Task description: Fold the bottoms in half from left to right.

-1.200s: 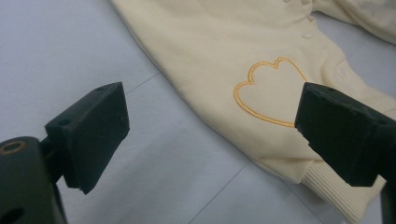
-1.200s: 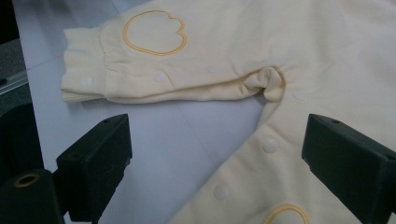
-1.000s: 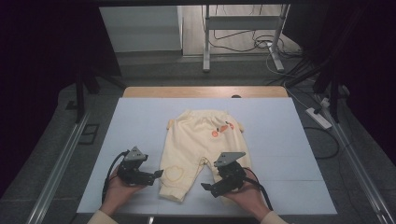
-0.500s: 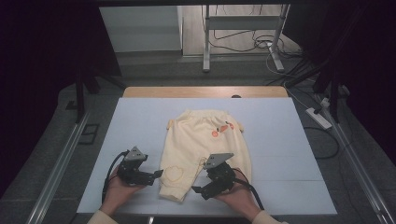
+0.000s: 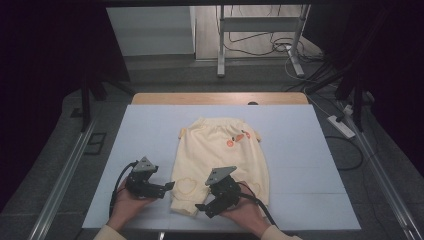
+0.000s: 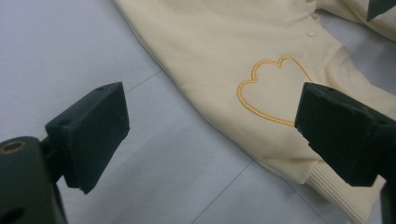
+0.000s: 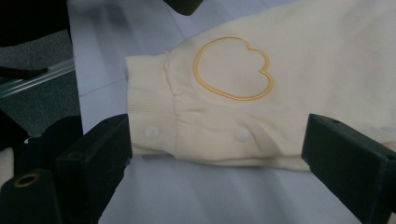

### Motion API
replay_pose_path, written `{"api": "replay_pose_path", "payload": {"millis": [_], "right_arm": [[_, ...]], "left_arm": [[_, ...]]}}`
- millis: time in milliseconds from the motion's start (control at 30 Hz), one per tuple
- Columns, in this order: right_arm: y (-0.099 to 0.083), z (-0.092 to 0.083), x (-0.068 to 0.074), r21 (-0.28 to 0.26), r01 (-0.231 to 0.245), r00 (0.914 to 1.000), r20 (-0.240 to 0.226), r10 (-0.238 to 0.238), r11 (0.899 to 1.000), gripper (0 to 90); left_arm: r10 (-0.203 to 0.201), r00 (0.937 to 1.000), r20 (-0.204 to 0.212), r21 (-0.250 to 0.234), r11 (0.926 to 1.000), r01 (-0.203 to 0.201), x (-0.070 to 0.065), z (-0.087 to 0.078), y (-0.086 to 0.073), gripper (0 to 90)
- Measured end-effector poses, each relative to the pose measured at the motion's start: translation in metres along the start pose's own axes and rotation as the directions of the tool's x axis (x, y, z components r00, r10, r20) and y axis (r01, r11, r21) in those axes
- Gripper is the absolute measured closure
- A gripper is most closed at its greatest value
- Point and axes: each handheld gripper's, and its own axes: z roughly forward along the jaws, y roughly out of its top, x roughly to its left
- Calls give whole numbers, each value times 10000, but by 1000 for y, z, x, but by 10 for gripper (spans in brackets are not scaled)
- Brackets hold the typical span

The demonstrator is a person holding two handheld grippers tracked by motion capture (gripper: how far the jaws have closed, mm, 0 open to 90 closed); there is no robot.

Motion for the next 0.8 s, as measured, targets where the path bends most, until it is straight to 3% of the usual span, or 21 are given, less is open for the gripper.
{"api": "replay_pose_path", "payload": {"millis": [800], "right_arm": [[22, 40, 27, 306, 896, 9939, -675, -874, 9955, 88]], "left_arm": [[-7, 10000, -11, -33, 10000, 6, 1, 0, 0, 100]]}}
